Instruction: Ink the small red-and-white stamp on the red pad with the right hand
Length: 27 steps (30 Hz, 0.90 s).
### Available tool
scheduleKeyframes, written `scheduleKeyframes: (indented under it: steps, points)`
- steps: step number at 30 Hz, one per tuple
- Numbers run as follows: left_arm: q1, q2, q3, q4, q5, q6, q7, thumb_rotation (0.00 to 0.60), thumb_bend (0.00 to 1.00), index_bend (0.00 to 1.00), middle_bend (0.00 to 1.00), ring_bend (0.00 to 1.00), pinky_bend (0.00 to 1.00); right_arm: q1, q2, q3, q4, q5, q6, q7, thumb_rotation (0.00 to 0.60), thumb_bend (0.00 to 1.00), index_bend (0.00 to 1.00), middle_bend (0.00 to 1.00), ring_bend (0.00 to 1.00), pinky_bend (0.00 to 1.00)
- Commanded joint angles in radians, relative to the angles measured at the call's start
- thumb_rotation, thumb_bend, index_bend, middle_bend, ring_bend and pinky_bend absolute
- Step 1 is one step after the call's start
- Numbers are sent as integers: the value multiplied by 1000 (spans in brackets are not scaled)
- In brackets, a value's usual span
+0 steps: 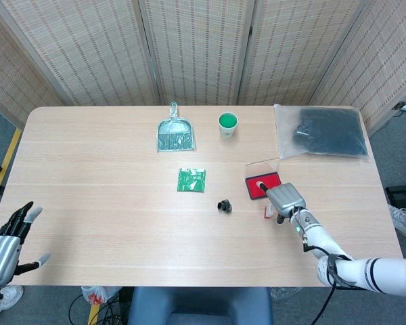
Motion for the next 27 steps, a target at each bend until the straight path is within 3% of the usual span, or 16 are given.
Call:
scheduleKeyframes:
  steps: [1, 5, 7, 11, 15, 22, 27]
  points:
    - [5, 3, 0, -3, 6, 10, -6, 600, 200, 72, 0, 81, 282, -136, 71, -27, -125, -248, 279, 27, 600, 152, 0, 380, 370, 578]
    - [5, 1, 1, -4, 7, 10, 3, 600, 200, 73, 0, 81, 282, -341, 38, -107, -73, -529, 616, 49, 600, 147, 0, 215, 234, 382]
    - [3, -2, 0, -4, 7, 6, 10, 600, 200, 73, 0, 81, 282, -423, 30, -137, -26, -608, 713, 95, 600, 146, 0, 169, 194, 327]
    - [-5, -13, -1, -5, 12, -2, 31, 600, 200, 72, 0, 81, 282, -573, 49, -189, 67, -697, 836, 227, 600, 148, 0, 108, 116, 258]
    - [-18, -32, 3, 0, 22, -22, 55, 600, 200, 73, 0, 82, 282, -702, 34, -170, 170, -739, 970, 309, 600, 147, 0, 41, 42, 143]
    - [-24, -35, 12, 7, 40, -30, 79, 600, 200, 73, 0, 82, 282, -795, 34, -124, 181, -777, 1028, 317, 600, 153, 0, 13, 12, 70]
    - [-22, -36, 13, 7, 42, -22, 79, 600, 200, 74, 0, 82, 282, -823, 44, -107, 181, -822, 1010, 324, 600, 153, 0, 0, 2, 52]
